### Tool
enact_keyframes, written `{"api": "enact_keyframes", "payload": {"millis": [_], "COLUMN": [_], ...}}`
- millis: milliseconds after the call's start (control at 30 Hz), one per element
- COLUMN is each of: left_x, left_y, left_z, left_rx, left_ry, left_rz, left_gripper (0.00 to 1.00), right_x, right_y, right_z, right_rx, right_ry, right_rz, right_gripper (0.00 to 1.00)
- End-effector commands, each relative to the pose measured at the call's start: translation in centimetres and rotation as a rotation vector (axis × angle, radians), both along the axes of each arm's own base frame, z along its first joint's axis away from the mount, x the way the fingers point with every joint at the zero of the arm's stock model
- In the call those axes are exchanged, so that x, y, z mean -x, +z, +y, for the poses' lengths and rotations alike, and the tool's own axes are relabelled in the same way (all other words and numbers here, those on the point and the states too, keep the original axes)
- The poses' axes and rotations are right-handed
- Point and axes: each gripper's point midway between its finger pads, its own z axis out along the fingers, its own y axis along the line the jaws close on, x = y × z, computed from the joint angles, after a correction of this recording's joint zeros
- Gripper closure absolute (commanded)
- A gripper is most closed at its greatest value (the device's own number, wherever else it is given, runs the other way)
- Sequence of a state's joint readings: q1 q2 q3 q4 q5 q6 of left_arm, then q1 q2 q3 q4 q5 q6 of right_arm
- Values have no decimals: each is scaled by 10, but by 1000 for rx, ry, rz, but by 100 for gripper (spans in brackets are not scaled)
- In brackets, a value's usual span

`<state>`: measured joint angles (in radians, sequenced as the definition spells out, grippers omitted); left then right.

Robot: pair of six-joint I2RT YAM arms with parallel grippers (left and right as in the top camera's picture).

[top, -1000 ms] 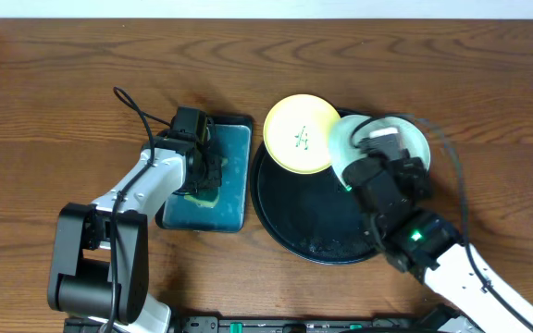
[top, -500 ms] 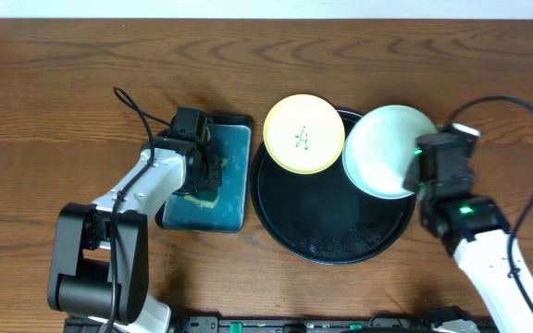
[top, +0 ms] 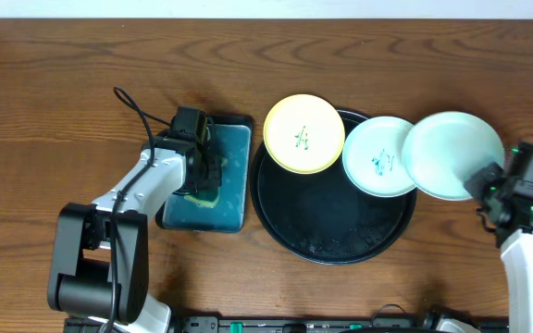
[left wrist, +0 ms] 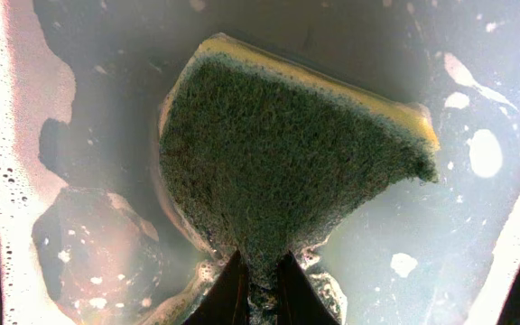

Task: Clean dirty plates on tray and stack at the side
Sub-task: 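Lift the cleaned pale green plate off the tray with the right gripper, move it right, then set the pale green plate at the right side, grip the white plate rim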

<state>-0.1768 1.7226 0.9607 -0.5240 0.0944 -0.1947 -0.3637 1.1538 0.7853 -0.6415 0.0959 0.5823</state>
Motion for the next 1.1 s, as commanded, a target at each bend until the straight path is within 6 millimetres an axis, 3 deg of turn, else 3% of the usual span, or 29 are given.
{"api": "enact_keyframes", "payload": {"millis": [0,300,467,633,767,833,1067], "left_x": [13,13,13,13,13,13,13], "left_y": [-18,-18,-18,-18,-18,-18,-18], "left_z": [3,3,3,3,3,3,3], "left_rx": [-13,-13,-13,-13,-13,-13,-13], "left_ry": [7,7,7,7,7,7,7], "left_rz": [70,70,70,70,70,70,70], "left_gripper": [92,92,92,92,92,92,92], "right_x": [7,34,28,7,-15,-25,-44], "right_y": [-5,-35,-47,-49,-41,-36,-32], "right_z": [-19,-60,-65,-65,-56,-47,-17], "right_rx": [-62,-127,-139,-170,-210,-233,-212], "right_ry": [-100,-291,-291,-254,-153,-76,136], "right_rz": [1,79,90,21,-67,-107,-115], "right_gripper": [99,99,99,98,51,46,45]}}
